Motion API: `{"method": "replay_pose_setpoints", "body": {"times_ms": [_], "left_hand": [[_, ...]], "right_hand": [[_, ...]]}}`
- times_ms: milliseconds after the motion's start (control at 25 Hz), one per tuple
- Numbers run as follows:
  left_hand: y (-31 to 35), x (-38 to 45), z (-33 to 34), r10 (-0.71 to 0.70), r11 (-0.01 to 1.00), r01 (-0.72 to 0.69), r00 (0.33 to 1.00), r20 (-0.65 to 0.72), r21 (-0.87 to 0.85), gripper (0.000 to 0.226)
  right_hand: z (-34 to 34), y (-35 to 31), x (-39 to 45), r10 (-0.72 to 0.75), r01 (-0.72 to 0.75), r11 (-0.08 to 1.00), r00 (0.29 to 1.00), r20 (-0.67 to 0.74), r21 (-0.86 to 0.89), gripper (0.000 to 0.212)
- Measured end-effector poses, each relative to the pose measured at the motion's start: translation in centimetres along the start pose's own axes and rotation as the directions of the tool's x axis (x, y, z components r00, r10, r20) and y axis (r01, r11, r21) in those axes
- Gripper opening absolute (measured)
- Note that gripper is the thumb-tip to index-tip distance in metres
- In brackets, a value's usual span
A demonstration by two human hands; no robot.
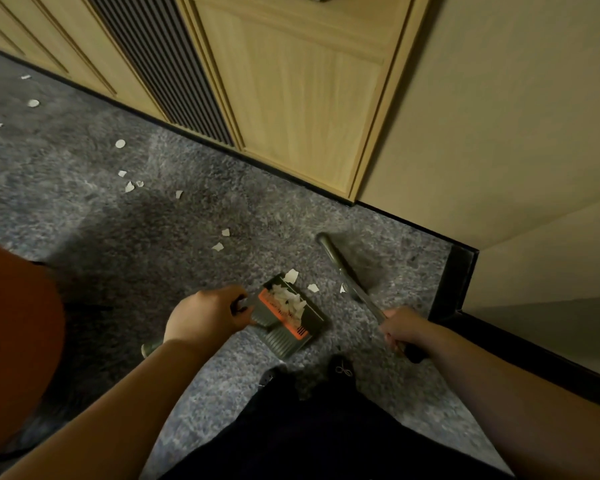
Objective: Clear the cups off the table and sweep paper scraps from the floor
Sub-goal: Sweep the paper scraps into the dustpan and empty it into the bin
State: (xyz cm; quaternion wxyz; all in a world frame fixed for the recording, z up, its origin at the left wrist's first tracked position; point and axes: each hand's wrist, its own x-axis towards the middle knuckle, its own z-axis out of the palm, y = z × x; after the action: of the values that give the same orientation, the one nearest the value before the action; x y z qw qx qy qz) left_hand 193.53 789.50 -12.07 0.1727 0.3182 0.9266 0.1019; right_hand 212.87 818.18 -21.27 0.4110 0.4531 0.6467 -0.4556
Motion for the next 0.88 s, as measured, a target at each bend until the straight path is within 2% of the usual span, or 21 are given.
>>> {"method": "replay_pose_setpoints", "body": {"times_ms": [200,320,440,560,720,880], "left_hand": [[-1.5,0.2,-0.3,0.034,0.999,-0.034,0.999,-0.010,-0.007,0.016],[-1.7,0.1,-0.4,0.085,0.996,-0.086,0.996,-0.027,-0.018,0.018],[-1.8,0.1,-0.2,0.103,0.995,-0.103,0.994,-0.040,-0.009,0.014],[-2.3,0.0,-0.1,0.116,0.993,-0.116,0.993,-0.023,-0.012,0.013],[-3.2,-0.5,0.0,0.115,0.991,-0.115,0.993,-0.014,-0.062,0.012],[-3.8,-1.0,0.5,0.128,0.991,-0.129,0.991,-0.035,-0.037,0.015]], "right_hand": [[3.1,-1.1,-0.8,-0.055,0.056,0.998,0.998,-0.019,0.041,0.041],[5.0,-1.5,-1.1,-0.021,0.020,0.987,1.000,0.005,0.161,0.051],[7.2,-1.9,-1.7,-0.001,-0.008,0.959,1.000,0.029,0.283,0.049],[8.7,-2.1,-2.8,-0.007,-0.034,0.932,0.994,0.112,0.360,0.053],[9.2,-2.2,-5.1,-0.053,0.002,0.933,0.990,0.130,0.360,0.044],[9.0,-1.7,-7.8,-0.018,-0.034,0.880,0.994,0.105,0.474,0.037]]}}
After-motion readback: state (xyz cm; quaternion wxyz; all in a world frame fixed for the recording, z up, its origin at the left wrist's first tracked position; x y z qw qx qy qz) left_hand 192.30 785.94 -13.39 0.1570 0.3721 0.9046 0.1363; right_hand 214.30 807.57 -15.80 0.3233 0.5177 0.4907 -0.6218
